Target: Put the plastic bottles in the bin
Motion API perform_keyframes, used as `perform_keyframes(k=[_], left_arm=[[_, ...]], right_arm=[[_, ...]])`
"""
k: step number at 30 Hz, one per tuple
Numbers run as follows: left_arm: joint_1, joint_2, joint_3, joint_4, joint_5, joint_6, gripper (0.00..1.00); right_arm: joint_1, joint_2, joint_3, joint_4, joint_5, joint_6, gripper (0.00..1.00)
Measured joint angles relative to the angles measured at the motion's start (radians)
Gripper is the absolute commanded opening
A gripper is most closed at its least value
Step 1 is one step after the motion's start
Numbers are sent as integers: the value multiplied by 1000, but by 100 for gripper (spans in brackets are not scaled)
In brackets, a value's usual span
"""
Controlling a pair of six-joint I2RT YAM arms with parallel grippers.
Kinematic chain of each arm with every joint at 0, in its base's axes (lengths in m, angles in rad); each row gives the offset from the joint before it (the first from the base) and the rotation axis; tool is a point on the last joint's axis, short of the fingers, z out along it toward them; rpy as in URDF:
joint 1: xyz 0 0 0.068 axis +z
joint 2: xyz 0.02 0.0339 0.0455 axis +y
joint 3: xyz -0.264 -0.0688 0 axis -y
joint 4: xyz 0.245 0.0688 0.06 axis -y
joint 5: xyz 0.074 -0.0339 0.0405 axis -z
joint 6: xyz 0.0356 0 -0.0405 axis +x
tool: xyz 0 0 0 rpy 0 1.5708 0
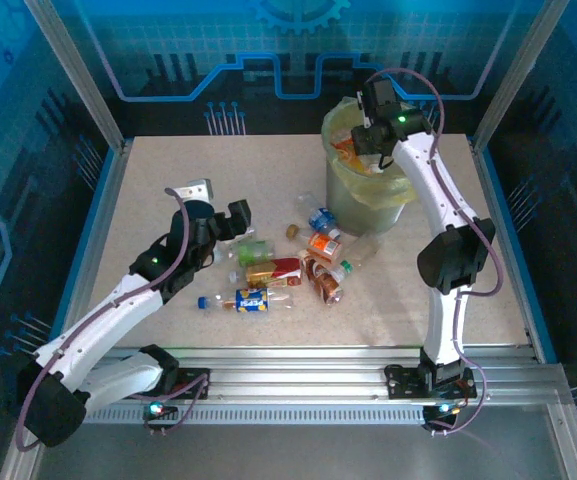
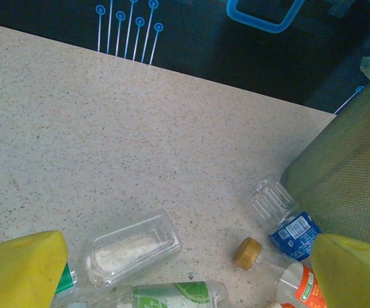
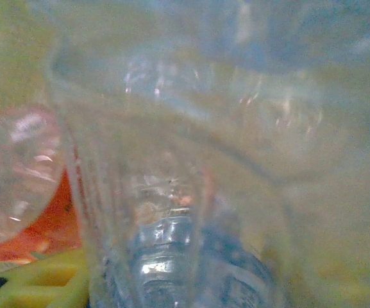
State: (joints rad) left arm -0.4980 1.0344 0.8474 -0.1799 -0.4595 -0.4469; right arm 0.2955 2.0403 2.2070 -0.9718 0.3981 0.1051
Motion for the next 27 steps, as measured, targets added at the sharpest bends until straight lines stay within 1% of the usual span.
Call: perform_keyframes(k=[6, 9, 13, 16, 23, 27], left_arm=[[3, 0, 0, 0, 0, 0, 99], [5, 0, -1, 0, 0, 0, 99], [5, 0, -2, -4, 0, 0, 99], [5, 0, -2, -11, 0, -1, 99], [8, -2, -2, -23, 0, -6, 99], [11, -2, -2, -26, -1, -20, 99]], right_arm=[[-18, 0, -41, 0, -42, 11, 58], [-24, 0, -41, 0, -56, 17, 68], [-31, 0, -38, -3, -66, 26, 83], [-35, 0, -25, -18, -67, 33, 91], [-37, -2, 13, -35, -70, 39, 100], [-37, -15, 33, -60, -83, 45, 100]])
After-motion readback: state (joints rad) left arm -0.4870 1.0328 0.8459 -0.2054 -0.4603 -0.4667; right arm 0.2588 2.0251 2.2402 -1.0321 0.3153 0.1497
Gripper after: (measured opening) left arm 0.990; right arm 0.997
